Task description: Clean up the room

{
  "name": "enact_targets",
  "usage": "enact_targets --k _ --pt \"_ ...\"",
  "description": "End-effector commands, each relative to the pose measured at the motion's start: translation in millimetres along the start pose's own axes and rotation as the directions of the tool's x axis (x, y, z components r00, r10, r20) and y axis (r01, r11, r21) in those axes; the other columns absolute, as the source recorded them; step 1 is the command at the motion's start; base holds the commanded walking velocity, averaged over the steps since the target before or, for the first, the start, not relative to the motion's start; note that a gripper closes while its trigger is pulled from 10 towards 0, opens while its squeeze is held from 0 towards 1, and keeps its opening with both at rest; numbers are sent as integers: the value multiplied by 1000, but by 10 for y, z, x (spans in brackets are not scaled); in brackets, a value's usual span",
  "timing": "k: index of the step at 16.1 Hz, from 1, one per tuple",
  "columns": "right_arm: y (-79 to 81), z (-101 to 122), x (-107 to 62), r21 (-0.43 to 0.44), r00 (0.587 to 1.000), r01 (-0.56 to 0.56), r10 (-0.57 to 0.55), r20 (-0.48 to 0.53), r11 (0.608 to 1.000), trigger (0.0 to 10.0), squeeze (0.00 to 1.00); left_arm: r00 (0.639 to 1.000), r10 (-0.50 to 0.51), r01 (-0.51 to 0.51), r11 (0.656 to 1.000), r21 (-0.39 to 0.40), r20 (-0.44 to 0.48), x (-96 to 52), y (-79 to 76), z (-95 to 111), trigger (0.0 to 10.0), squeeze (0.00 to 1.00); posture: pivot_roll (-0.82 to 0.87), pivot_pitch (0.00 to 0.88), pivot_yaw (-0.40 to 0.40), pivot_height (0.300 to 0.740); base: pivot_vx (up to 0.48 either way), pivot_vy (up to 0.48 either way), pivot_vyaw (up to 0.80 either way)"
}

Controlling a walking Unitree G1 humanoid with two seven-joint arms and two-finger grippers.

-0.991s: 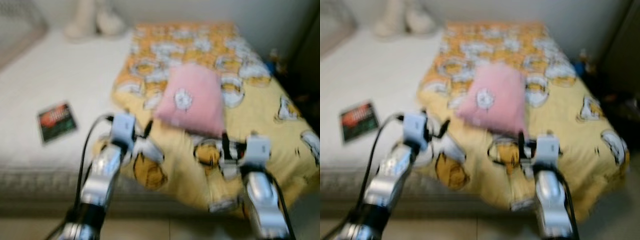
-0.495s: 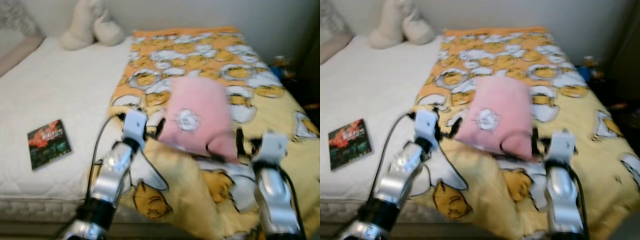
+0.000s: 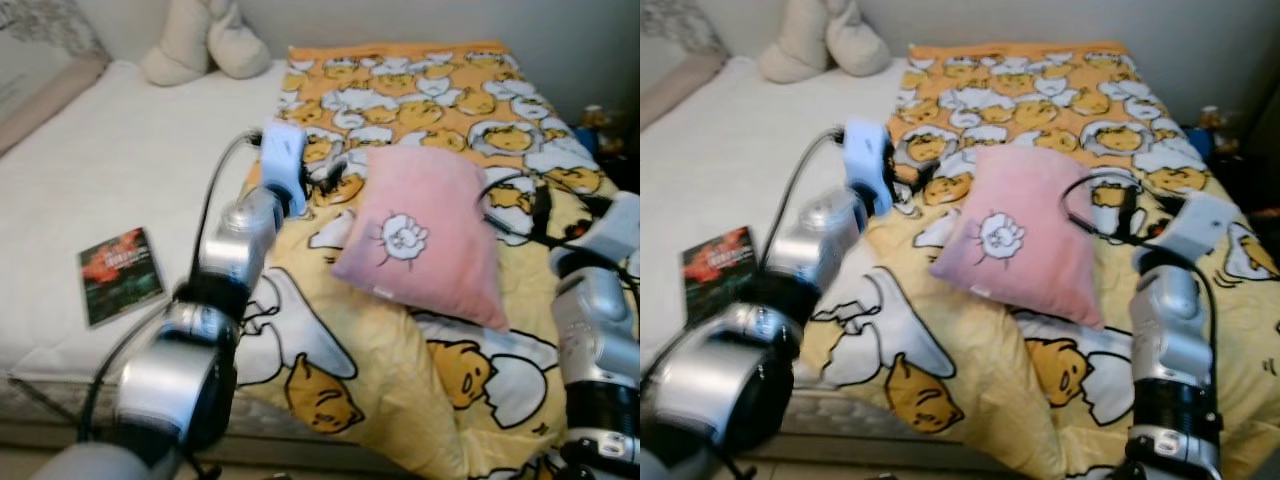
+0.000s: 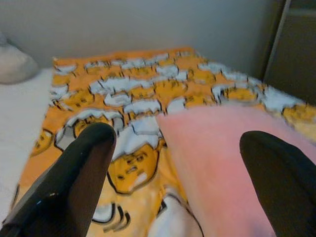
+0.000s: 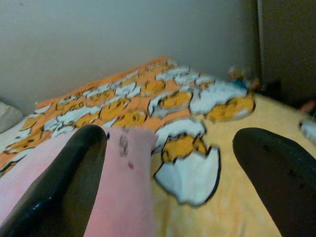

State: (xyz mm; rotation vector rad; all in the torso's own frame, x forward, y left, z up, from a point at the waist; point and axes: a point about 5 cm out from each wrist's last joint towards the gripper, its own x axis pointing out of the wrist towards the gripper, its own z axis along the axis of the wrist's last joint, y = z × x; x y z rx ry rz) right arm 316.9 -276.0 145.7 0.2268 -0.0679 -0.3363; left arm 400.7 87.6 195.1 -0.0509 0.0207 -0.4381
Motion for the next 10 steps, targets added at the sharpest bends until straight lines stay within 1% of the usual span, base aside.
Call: enact_targets --k 1,3,4,5,7,8,10 --pt "-29 -98 38 81 997 0 5 -71 997 10000 0 997 0 -5 998 -70 -72 21 9 -102 10000 0 -100 64 130 740 0 0 0" --pt "-71 -169 44 132 993 15 0 -115 991 10000 0 994 -17 4 993 -122 -107 41 -23 -159 10000 0 -116 109 148 740 0 0 0" --pt "-98 -206 88 170 990 22 2 -139 985 10000 0 992 -31 12 988 -151 -123 68 -94 -199 10000 0 -117 138 157 740 0 0 0" --pt "-71 -222 127 211 988 4 29 -151 977 10000 0 990 -55 29 981 -194 -130 85 -163 -237 10000 0 -117 175 173 740 0 0 0" --pt "-20 -222 154 230 987 -19 54 -150 973 10000 0 989 -56 26 975 -221 -135 89 -189 -267 10000 0 -122 196 185 740 0 0 0" --pt "64 -225 191 243 985 -51 88 -148 969 10000 0 990 -52 18 970 -244 -134 93 -212 -287 10000 0 -124 212 192 740 0 0 0" --pt "353 -263 239 291 969 -149 198 -146 945 10000 0 995 -46 12 942 -335 -94 119 -284 -275 10000 0 -132 246 202 740 0 0 0"
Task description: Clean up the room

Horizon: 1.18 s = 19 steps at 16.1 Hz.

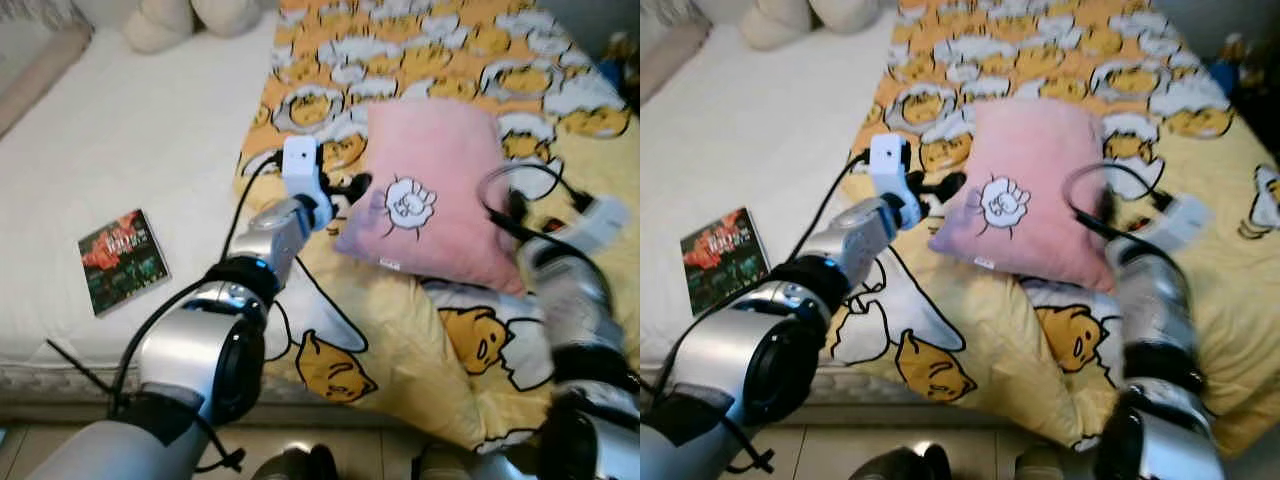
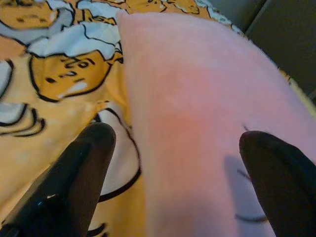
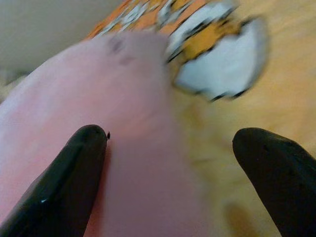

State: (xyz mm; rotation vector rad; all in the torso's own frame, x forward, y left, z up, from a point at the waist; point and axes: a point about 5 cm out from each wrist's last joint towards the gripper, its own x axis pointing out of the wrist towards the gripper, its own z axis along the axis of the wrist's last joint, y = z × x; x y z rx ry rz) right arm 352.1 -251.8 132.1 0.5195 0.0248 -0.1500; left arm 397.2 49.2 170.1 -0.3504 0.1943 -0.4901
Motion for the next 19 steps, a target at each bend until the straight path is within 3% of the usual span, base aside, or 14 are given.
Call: enact_targets --k 1,3,4,7,11,14,17,18,19 --pt "173 -97 37 29 997 -68 69 -28 997 10000 0 1000 12 -11 999 -48 21 3 8 24 10000 0 -137 250 203 740 0 0 0" --pt "315 -108 43 83 991 -129 132 -27 988 10000 0 999 -15 17 997 -81 32 33 -78 40 10000 0 -141 253 201 740 0 0 0" --pt "344 -119 33 130 989 -143 147 -21 981 10000 0 999 -45 44 984 -174 -1 53 -163 -53 10000 0 -145 255 198 740 0 0 0" --pt "273 -147 14 154 992 -121 127 -25 981 10000 0 991 -108 91 974 -207 -73 73 -312 -210 10000 0 -153 263 201 740 0 0 0" --pt "248 -150 -65 146 991 -127 133 -31 981 10000 0 993 -57 44 991 -124 -102 50 -250 -290 10000 0 -183 276 212 740 0 0 0" --pt "35 -65 -204 69 992 -110 114 -49 991 10000 0 997 -31 30 999 -22 -69 6 -53 -140 10000 0 -201 287 215 740 0 0 0" --pt "-76 -55 -275 29 995 -82 84 -63 996 10000 0 998 -32 35 998 50 -50 5 -19 -38 10000 0 -211 283 215 740 0 0 0" --pt "-76 -62 -293 19 995 -79 80 -64 997 10000 0 998 -35 38 997 65 -51 4 -17 -32 2588 0 -209 278 217 740 0 0 0" --pt "-61 -93 -303 14 994 -79 80 -71 997 2784 0 998 -34 38 997 60 -57 2 -20 -62 0 0 -211 275 218 740 0 0 0"
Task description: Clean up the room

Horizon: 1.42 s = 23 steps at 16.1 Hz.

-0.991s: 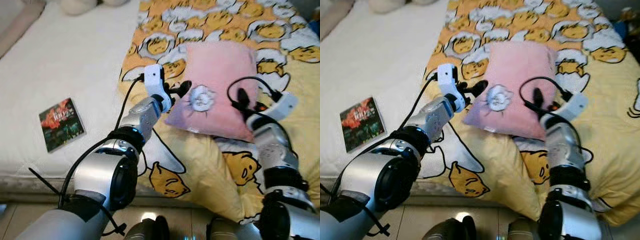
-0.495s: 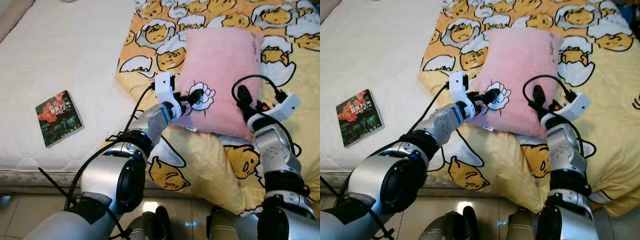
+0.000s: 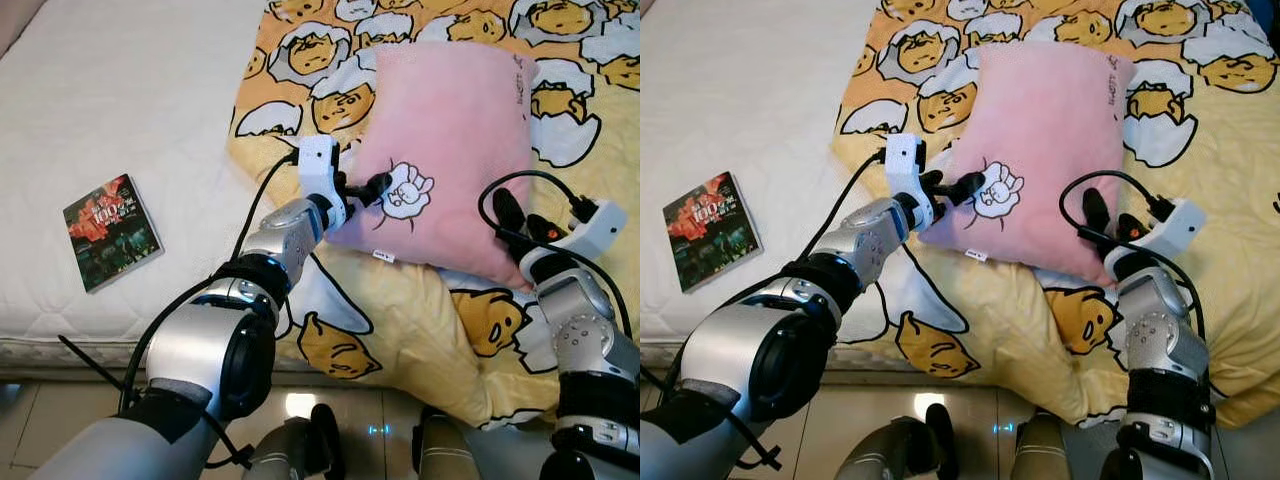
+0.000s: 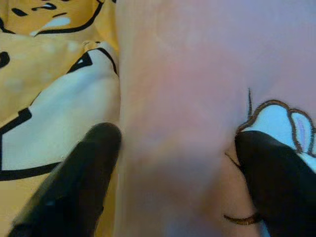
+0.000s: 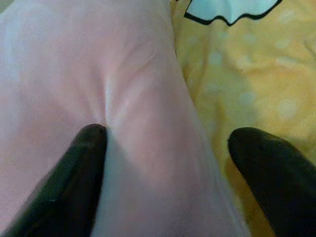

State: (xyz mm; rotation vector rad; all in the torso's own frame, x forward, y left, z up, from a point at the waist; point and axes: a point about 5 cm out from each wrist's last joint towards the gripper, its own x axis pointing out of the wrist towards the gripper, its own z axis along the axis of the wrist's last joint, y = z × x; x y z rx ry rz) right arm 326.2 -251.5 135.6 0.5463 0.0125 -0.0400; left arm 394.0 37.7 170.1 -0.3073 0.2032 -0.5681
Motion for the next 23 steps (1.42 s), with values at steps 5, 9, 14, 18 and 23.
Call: enact_targets --k 5,9,14,18,23 --pt "180 -206 11 69 996 -54 58 -62 996 0 0 999 -50 47 976 -212 -10 30 -139 -174 0 0 -231 263 213 740 0 0 0" --pt "246 -163 -17 134 995 -82 89 -43 988 0 0 992 -129 117 943 -311 -18 32 -265 -339 0 0 -242 259 217 740 0 0 0" --pt "248 -187 -103 148 993 -103 111 -47 984 0 0 989 -149 145 916 -373 17 -6 -199 -346 0 0 -237 251 209 740 0 0 0" --pt "43 -124 -239 78 999 -38 38 -3 996 0 0 990 -99 135 865 -483 100 -31 -91 -261 0 0 -221 232 194 740 0 0 0" --pt "174 -245 -228 128 996 -79 82 -25 989 0 0 980 -144 194 838 -510 135 -10 -167 -227 0 0 -221 221 193 740 0 0 0"
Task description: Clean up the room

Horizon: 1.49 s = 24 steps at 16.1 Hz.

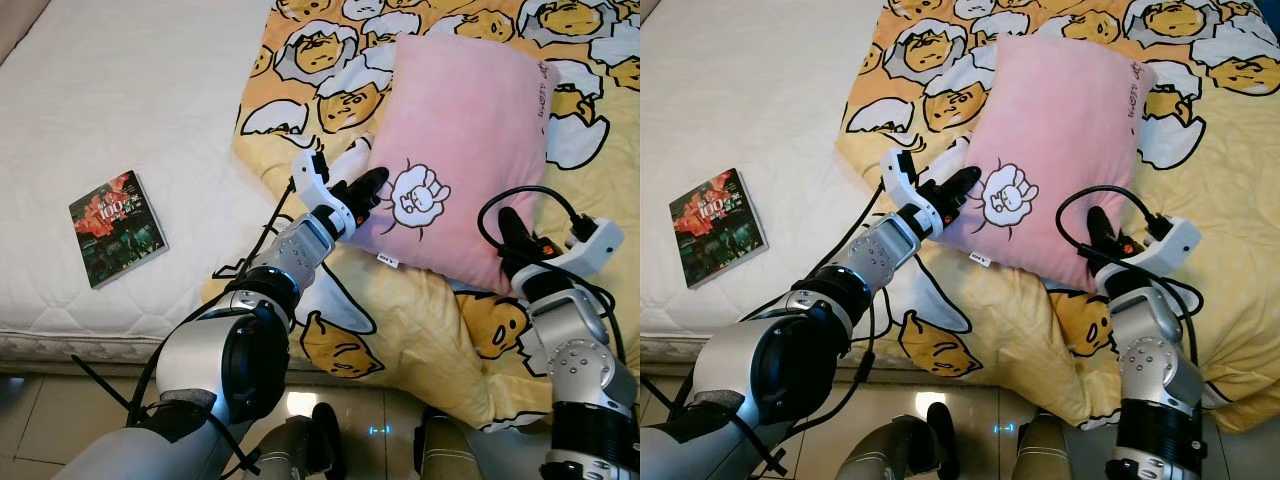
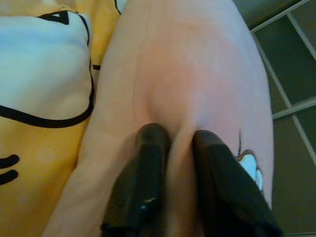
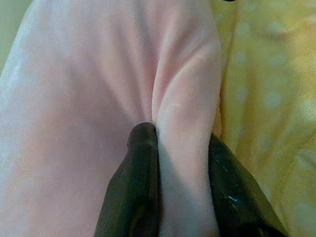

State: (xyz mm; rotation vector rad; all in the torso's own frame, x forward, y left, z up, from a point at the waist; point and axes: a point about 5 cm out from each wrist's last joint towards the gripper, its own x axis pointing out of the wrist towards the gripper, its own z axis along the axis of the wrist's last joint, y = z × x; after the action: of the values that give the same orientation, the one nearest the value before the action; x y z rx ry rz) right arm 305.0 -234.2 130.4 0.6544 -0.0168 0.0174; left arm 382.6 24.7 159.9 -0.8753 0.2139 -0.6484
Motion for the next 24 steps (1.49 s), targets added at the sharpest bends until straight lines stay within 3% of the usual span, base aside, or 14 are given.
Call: enact_targets --k 1,4,12,16,17,19,22,24 --pt "61 -127 3 42 999 -22 24 -39 999 0 0 999 -15 15 1000 -9 -43 -9 2 -112 0 0 -216 213 196 740 0 0 0" --pt "129 -177 45 94 997 -56 61 -50 994 0 0 983 -76 95 989 111 -168 -31 -20 -301 0 0 -200 191 203 740 0 0 0" --pt "262 -57 137 21 993 -113 114 -42 993 0 0 971 -113 154 970 191 -209 -92 38 -252 0 0 -164 175 178 740 0 0 0" --pt "531 328 151 -137 981 -163 175 83 977 0 0 980 -174 199 884 422 -98 -86 -49 281 0 0 -148 117 165 740 0 0 0" --pt "615 453 144 -213 972 -168 197 125 963 0 0 973 -221 221 831 511 -62 -106 -125 477 0 0 -140 76 157 740 0 0 0" --pt "701 570 132 -316 960 -155 219 177 936 0 0 964 -267 224 775 592 -14 -157 -222 704 0 0 -130 42 148 740 0 0 0" --pt "782 707 143 -383 946 -120 223 235 916 0 0 964 -258 136 677 723 60 -311 -266 957 0 0 -106 0 125 740 0 0 0" --pt "793 718 199 -394 944 -127 233 234 910 0 0 963 -255 117 683 721 84 -344 -282 997 0 0 -91 0 110 740 0 0 0"
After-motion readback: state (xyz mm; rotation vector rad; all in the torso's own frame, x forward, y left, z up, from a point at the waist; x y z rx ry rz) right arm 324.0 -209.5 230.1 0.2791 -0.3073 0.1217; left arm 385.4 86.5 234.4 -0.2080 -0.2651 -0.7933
